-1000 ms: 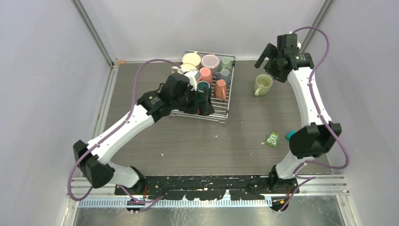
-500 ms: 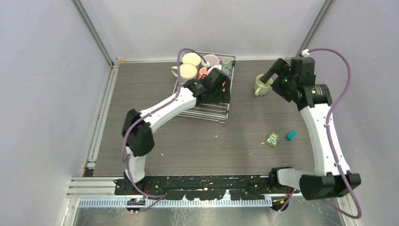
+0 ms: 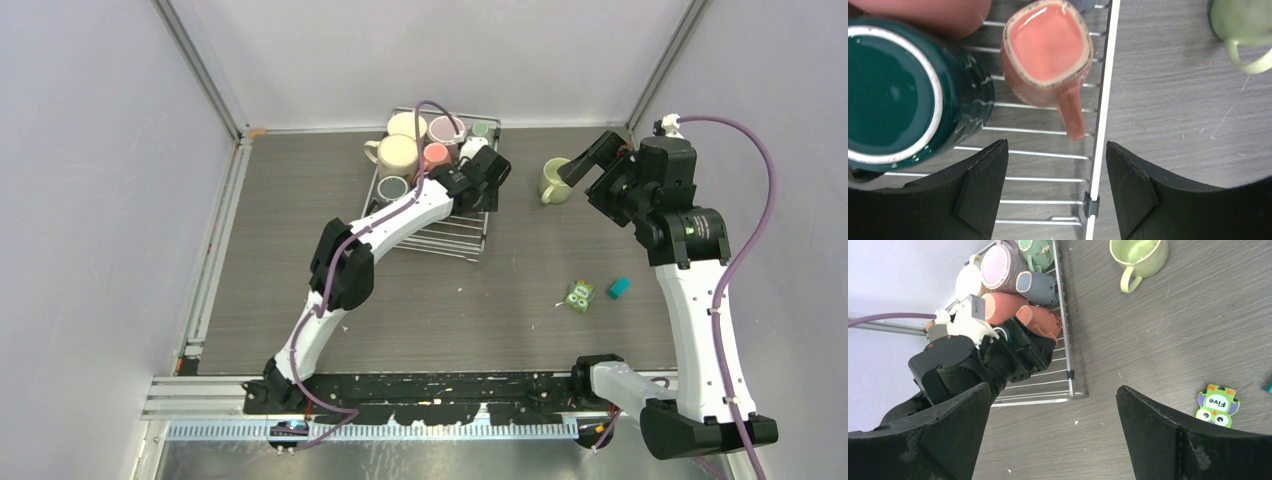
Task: Unload the cups from the dish rack
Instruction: Unload the cup from the dish rack.
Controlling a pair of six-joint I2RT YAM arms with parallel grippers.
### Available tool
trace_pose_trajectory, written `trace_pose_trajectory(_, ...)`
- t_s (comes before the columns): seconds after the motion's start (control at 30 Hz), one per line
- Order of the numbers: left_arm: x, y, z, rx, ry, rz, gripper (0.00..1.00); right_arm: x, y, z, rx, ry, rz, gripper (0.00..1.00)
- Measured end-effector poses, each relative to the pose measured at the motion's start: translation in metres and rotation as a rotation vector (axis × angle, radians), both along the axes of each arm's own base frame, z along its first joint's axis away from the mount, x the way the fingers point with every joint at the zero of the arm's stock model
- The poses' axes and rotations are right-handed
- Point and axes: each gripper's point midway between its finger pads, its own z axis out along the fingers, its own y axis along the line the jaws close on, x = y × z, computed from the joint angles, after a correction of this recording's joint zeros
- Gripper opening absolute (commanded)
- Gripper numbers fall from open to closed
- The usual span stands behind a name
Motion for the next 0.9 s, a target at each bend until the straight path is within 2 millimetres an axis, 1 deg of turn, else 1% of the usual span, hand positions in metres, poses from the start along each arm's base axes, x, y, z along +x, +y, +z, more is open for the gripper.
trace_pose_trajectory(0.2, 0.015, -0.007, -0.005, 0.017, -0.030, 0.014, 0.68, -0.002, 0.001, -0.002, 0.003, 0.011, 0.006, 1.00)
trace_pose_trajectory(0.37, 0.023, -0.008, -0.019, 0.060, -0.041, 0.020, 0.60, -0.003, 0.002, -0.002, 0.004, 0.010, 0.009, 1.00)
trace_pose_trajectory(0.5, 0.024, -0.005, -0.031, 0.096, -0.034, 0.016, 0.48, -0.003, 0.002, -0.002, 0.005, 0.012, 0.010, 1.00)
trace_pose_trajectory(0.63, 0.025, -0.004, -0.035, 0.103, -0.039, 0.016, 0.37, -0.004, 0.002, -0.002, 0.007, 0.012, 0.013, 1.00)
trace_pose_trajectory(0.67, 0.024, -0.003, -0.038, 0.109, -0.037, 0.016, 0.34, -0.004, 0.003, -0.003, 0.008, 0.013, 0.015, 1.00)
trace_pose_trajectory(0.77, 0.019, 0.006, -0.051, 0.149, -0.020, 0.009, 0.31, -0.004, 0.004, -0.006, 0.011, 0.023, 0.017, 1.00)
trace_pose_trajectory(0.83, 0.017, 0.011, -0.059, 0.174, -0.014, 0.007, 0.30, -0.004, 0.004, -0.010, 0.015, 0.033, 0.016, 1.00)
trace_pose_trajectory(0.9, 0.017, 0.012, -0.058, 0.176, -0.022, -0.001, 0.31, -0.004, 0.004, -0.013, 0.019, 0.041, 0.015, 1.00)
